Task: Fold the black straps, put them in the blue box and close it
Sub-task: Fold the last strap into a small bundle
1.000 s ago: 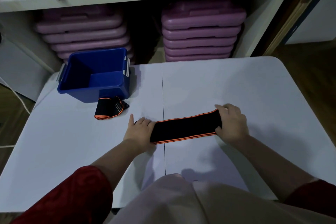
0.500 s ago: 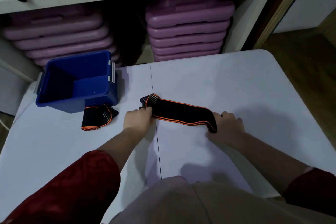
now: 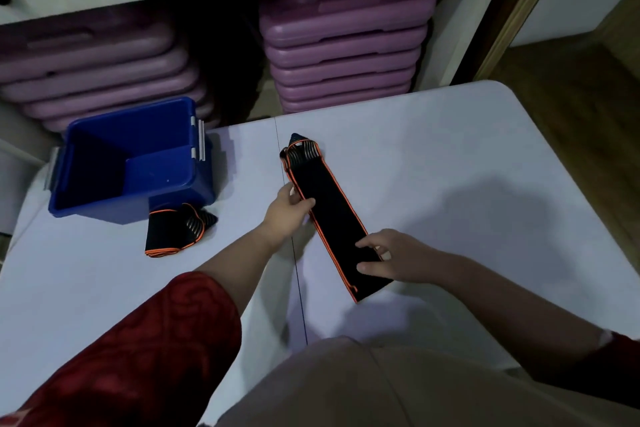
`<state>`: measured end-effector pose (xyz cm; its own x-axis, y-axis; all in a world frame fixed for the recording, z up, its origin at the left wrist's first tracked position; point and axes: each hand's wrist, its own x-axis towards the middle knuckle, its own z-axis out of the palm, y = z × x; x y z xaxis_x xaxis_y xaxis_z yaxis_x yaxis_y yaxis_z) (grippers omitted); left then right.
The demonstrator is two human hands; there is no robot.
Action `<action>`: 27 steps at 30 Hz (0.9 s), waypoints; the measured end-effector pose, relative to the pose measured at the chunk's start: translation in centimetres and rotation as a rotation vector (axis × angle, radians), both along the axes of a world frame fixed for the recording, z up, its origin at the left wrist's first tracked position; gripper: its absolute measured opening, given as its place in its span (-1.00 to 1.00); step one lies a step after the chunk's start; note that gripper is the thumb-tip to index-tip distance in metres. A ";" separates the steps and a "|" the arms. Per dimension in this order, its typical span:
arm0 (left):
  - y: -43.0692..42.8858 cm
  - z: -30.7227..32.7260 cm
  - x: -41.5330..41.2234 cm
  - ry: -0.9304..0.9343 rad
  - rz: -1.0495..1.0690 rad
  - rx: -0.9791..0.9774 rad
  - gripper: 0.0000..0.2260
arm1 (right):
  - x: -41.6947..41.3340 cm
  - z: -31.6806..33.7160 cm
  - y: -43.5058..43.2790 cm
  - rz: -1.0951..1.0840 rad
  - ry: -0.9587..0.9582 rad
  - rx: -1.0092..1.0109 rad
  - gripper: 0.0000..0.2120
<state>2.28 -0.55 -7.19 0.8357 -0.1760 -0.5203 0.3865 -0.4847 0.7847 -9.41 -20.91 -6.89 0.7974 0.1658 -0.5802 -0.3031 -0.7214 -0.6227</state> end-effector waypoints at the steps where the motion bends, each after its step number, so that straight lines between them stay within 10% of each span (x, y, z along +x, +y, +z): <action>1: -0.3 -0.3 0.3 0.008 -0.003 0.000 -0.43 | 0.2 -0.1 -0.1 -0.006 0.002 0.008 -0.49; 9: -3.1 -1.7 2.5 0.065 0.048 -0.009 -0.50 | 4.1 -2.7 -2.0 -0.353 -0.052 -0.047 -0.44; 12: -4.0 -2.0 3.7 0.009 0.043 0.094 -0.82 | 7.0 -3.0 -2.5 -0.445 -0.094 -0.098 -0.85; 15: -4.6 -1.9 4.7 0.051 0.073 0.100 -0.80 | 10.2 -2.9 -2.2 -0.553 -0.153 -0.121 -0.50; 20: -5.2 -2.1 5.4 0.105 0.062 0.010 -0.87 | 13.2 -3.5 -0.1 -0.475 -0.079 -0.051 -0.82; 27: -4.0 -2.1 3.7 0.051 0.027 0.061 -0.64 | 12.0 -4.7 -0.9 -0.504 -0.146 0.076 -0.72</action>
<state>5.96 -4.50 -9.28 0.8118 -0.1203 -0.5714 0.4389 -0.5197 0.7330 2.55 -21.80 -11.59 0.8606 -0.2223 -0.4582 -0.5069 -0.4598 -0.7291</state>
